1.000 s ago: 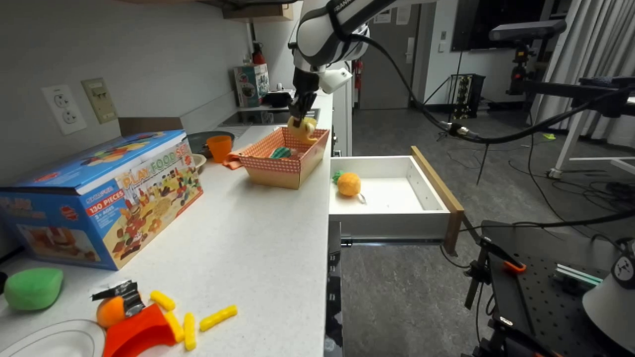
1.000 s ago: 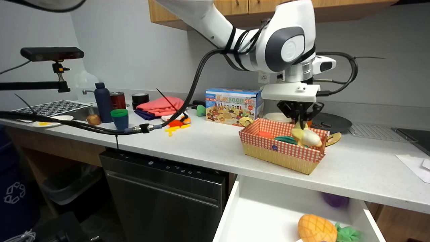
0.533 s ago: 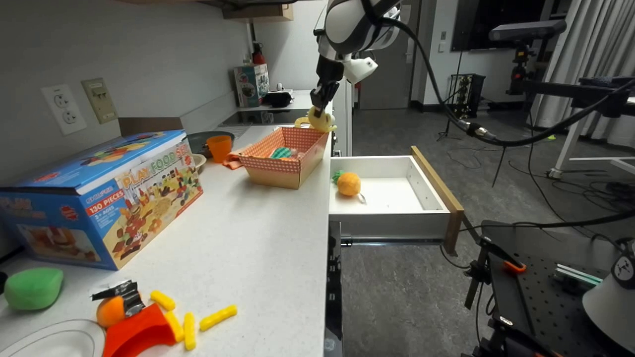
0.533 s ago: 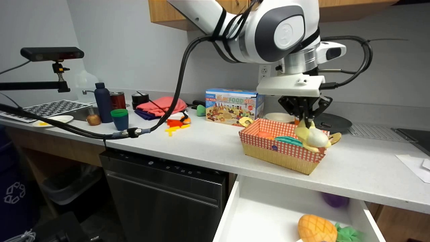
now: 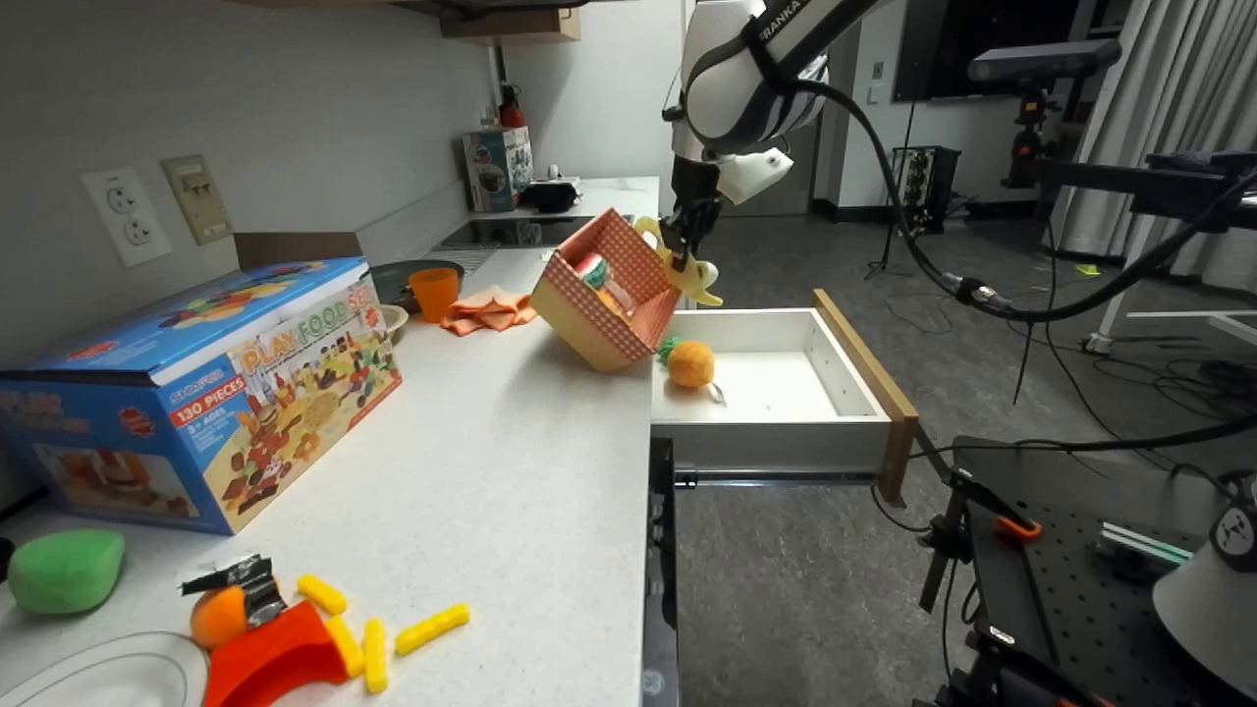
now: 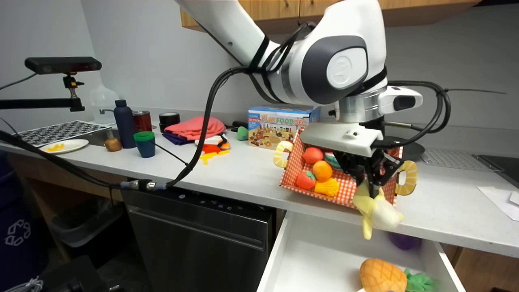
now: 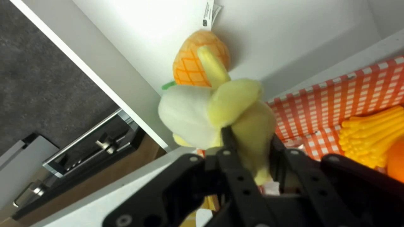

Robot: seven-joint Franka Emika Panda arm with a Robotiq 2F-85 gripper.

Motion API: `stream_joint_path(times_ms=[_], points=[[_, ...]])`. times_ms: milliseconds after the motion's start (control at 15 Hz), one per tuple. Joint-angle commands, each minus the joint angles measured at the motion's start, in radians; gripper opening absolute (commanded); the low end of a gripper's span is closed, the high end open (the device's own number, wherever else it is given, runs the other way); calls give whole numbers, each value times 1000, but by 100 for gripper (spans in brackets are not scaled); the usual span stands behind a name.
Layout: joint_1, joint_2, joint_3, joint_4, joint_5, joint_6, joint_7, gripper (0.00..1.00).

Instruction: Open the top drawer and put all the plush toys in it

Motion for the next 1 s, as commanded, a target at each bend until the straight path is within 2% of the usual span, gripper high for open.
stream_joint_path(times_ms=[0, 333, 467, 933], points=[[31, 13, -37, -14, -45, 15, 89, 60], [36, 29, -48, 8, -61, 11, 123, 97], [36, 33, -50, 15, -66, 9, 128, 100], [33, 43, -49, 35, -64, 17, 128, 100]])
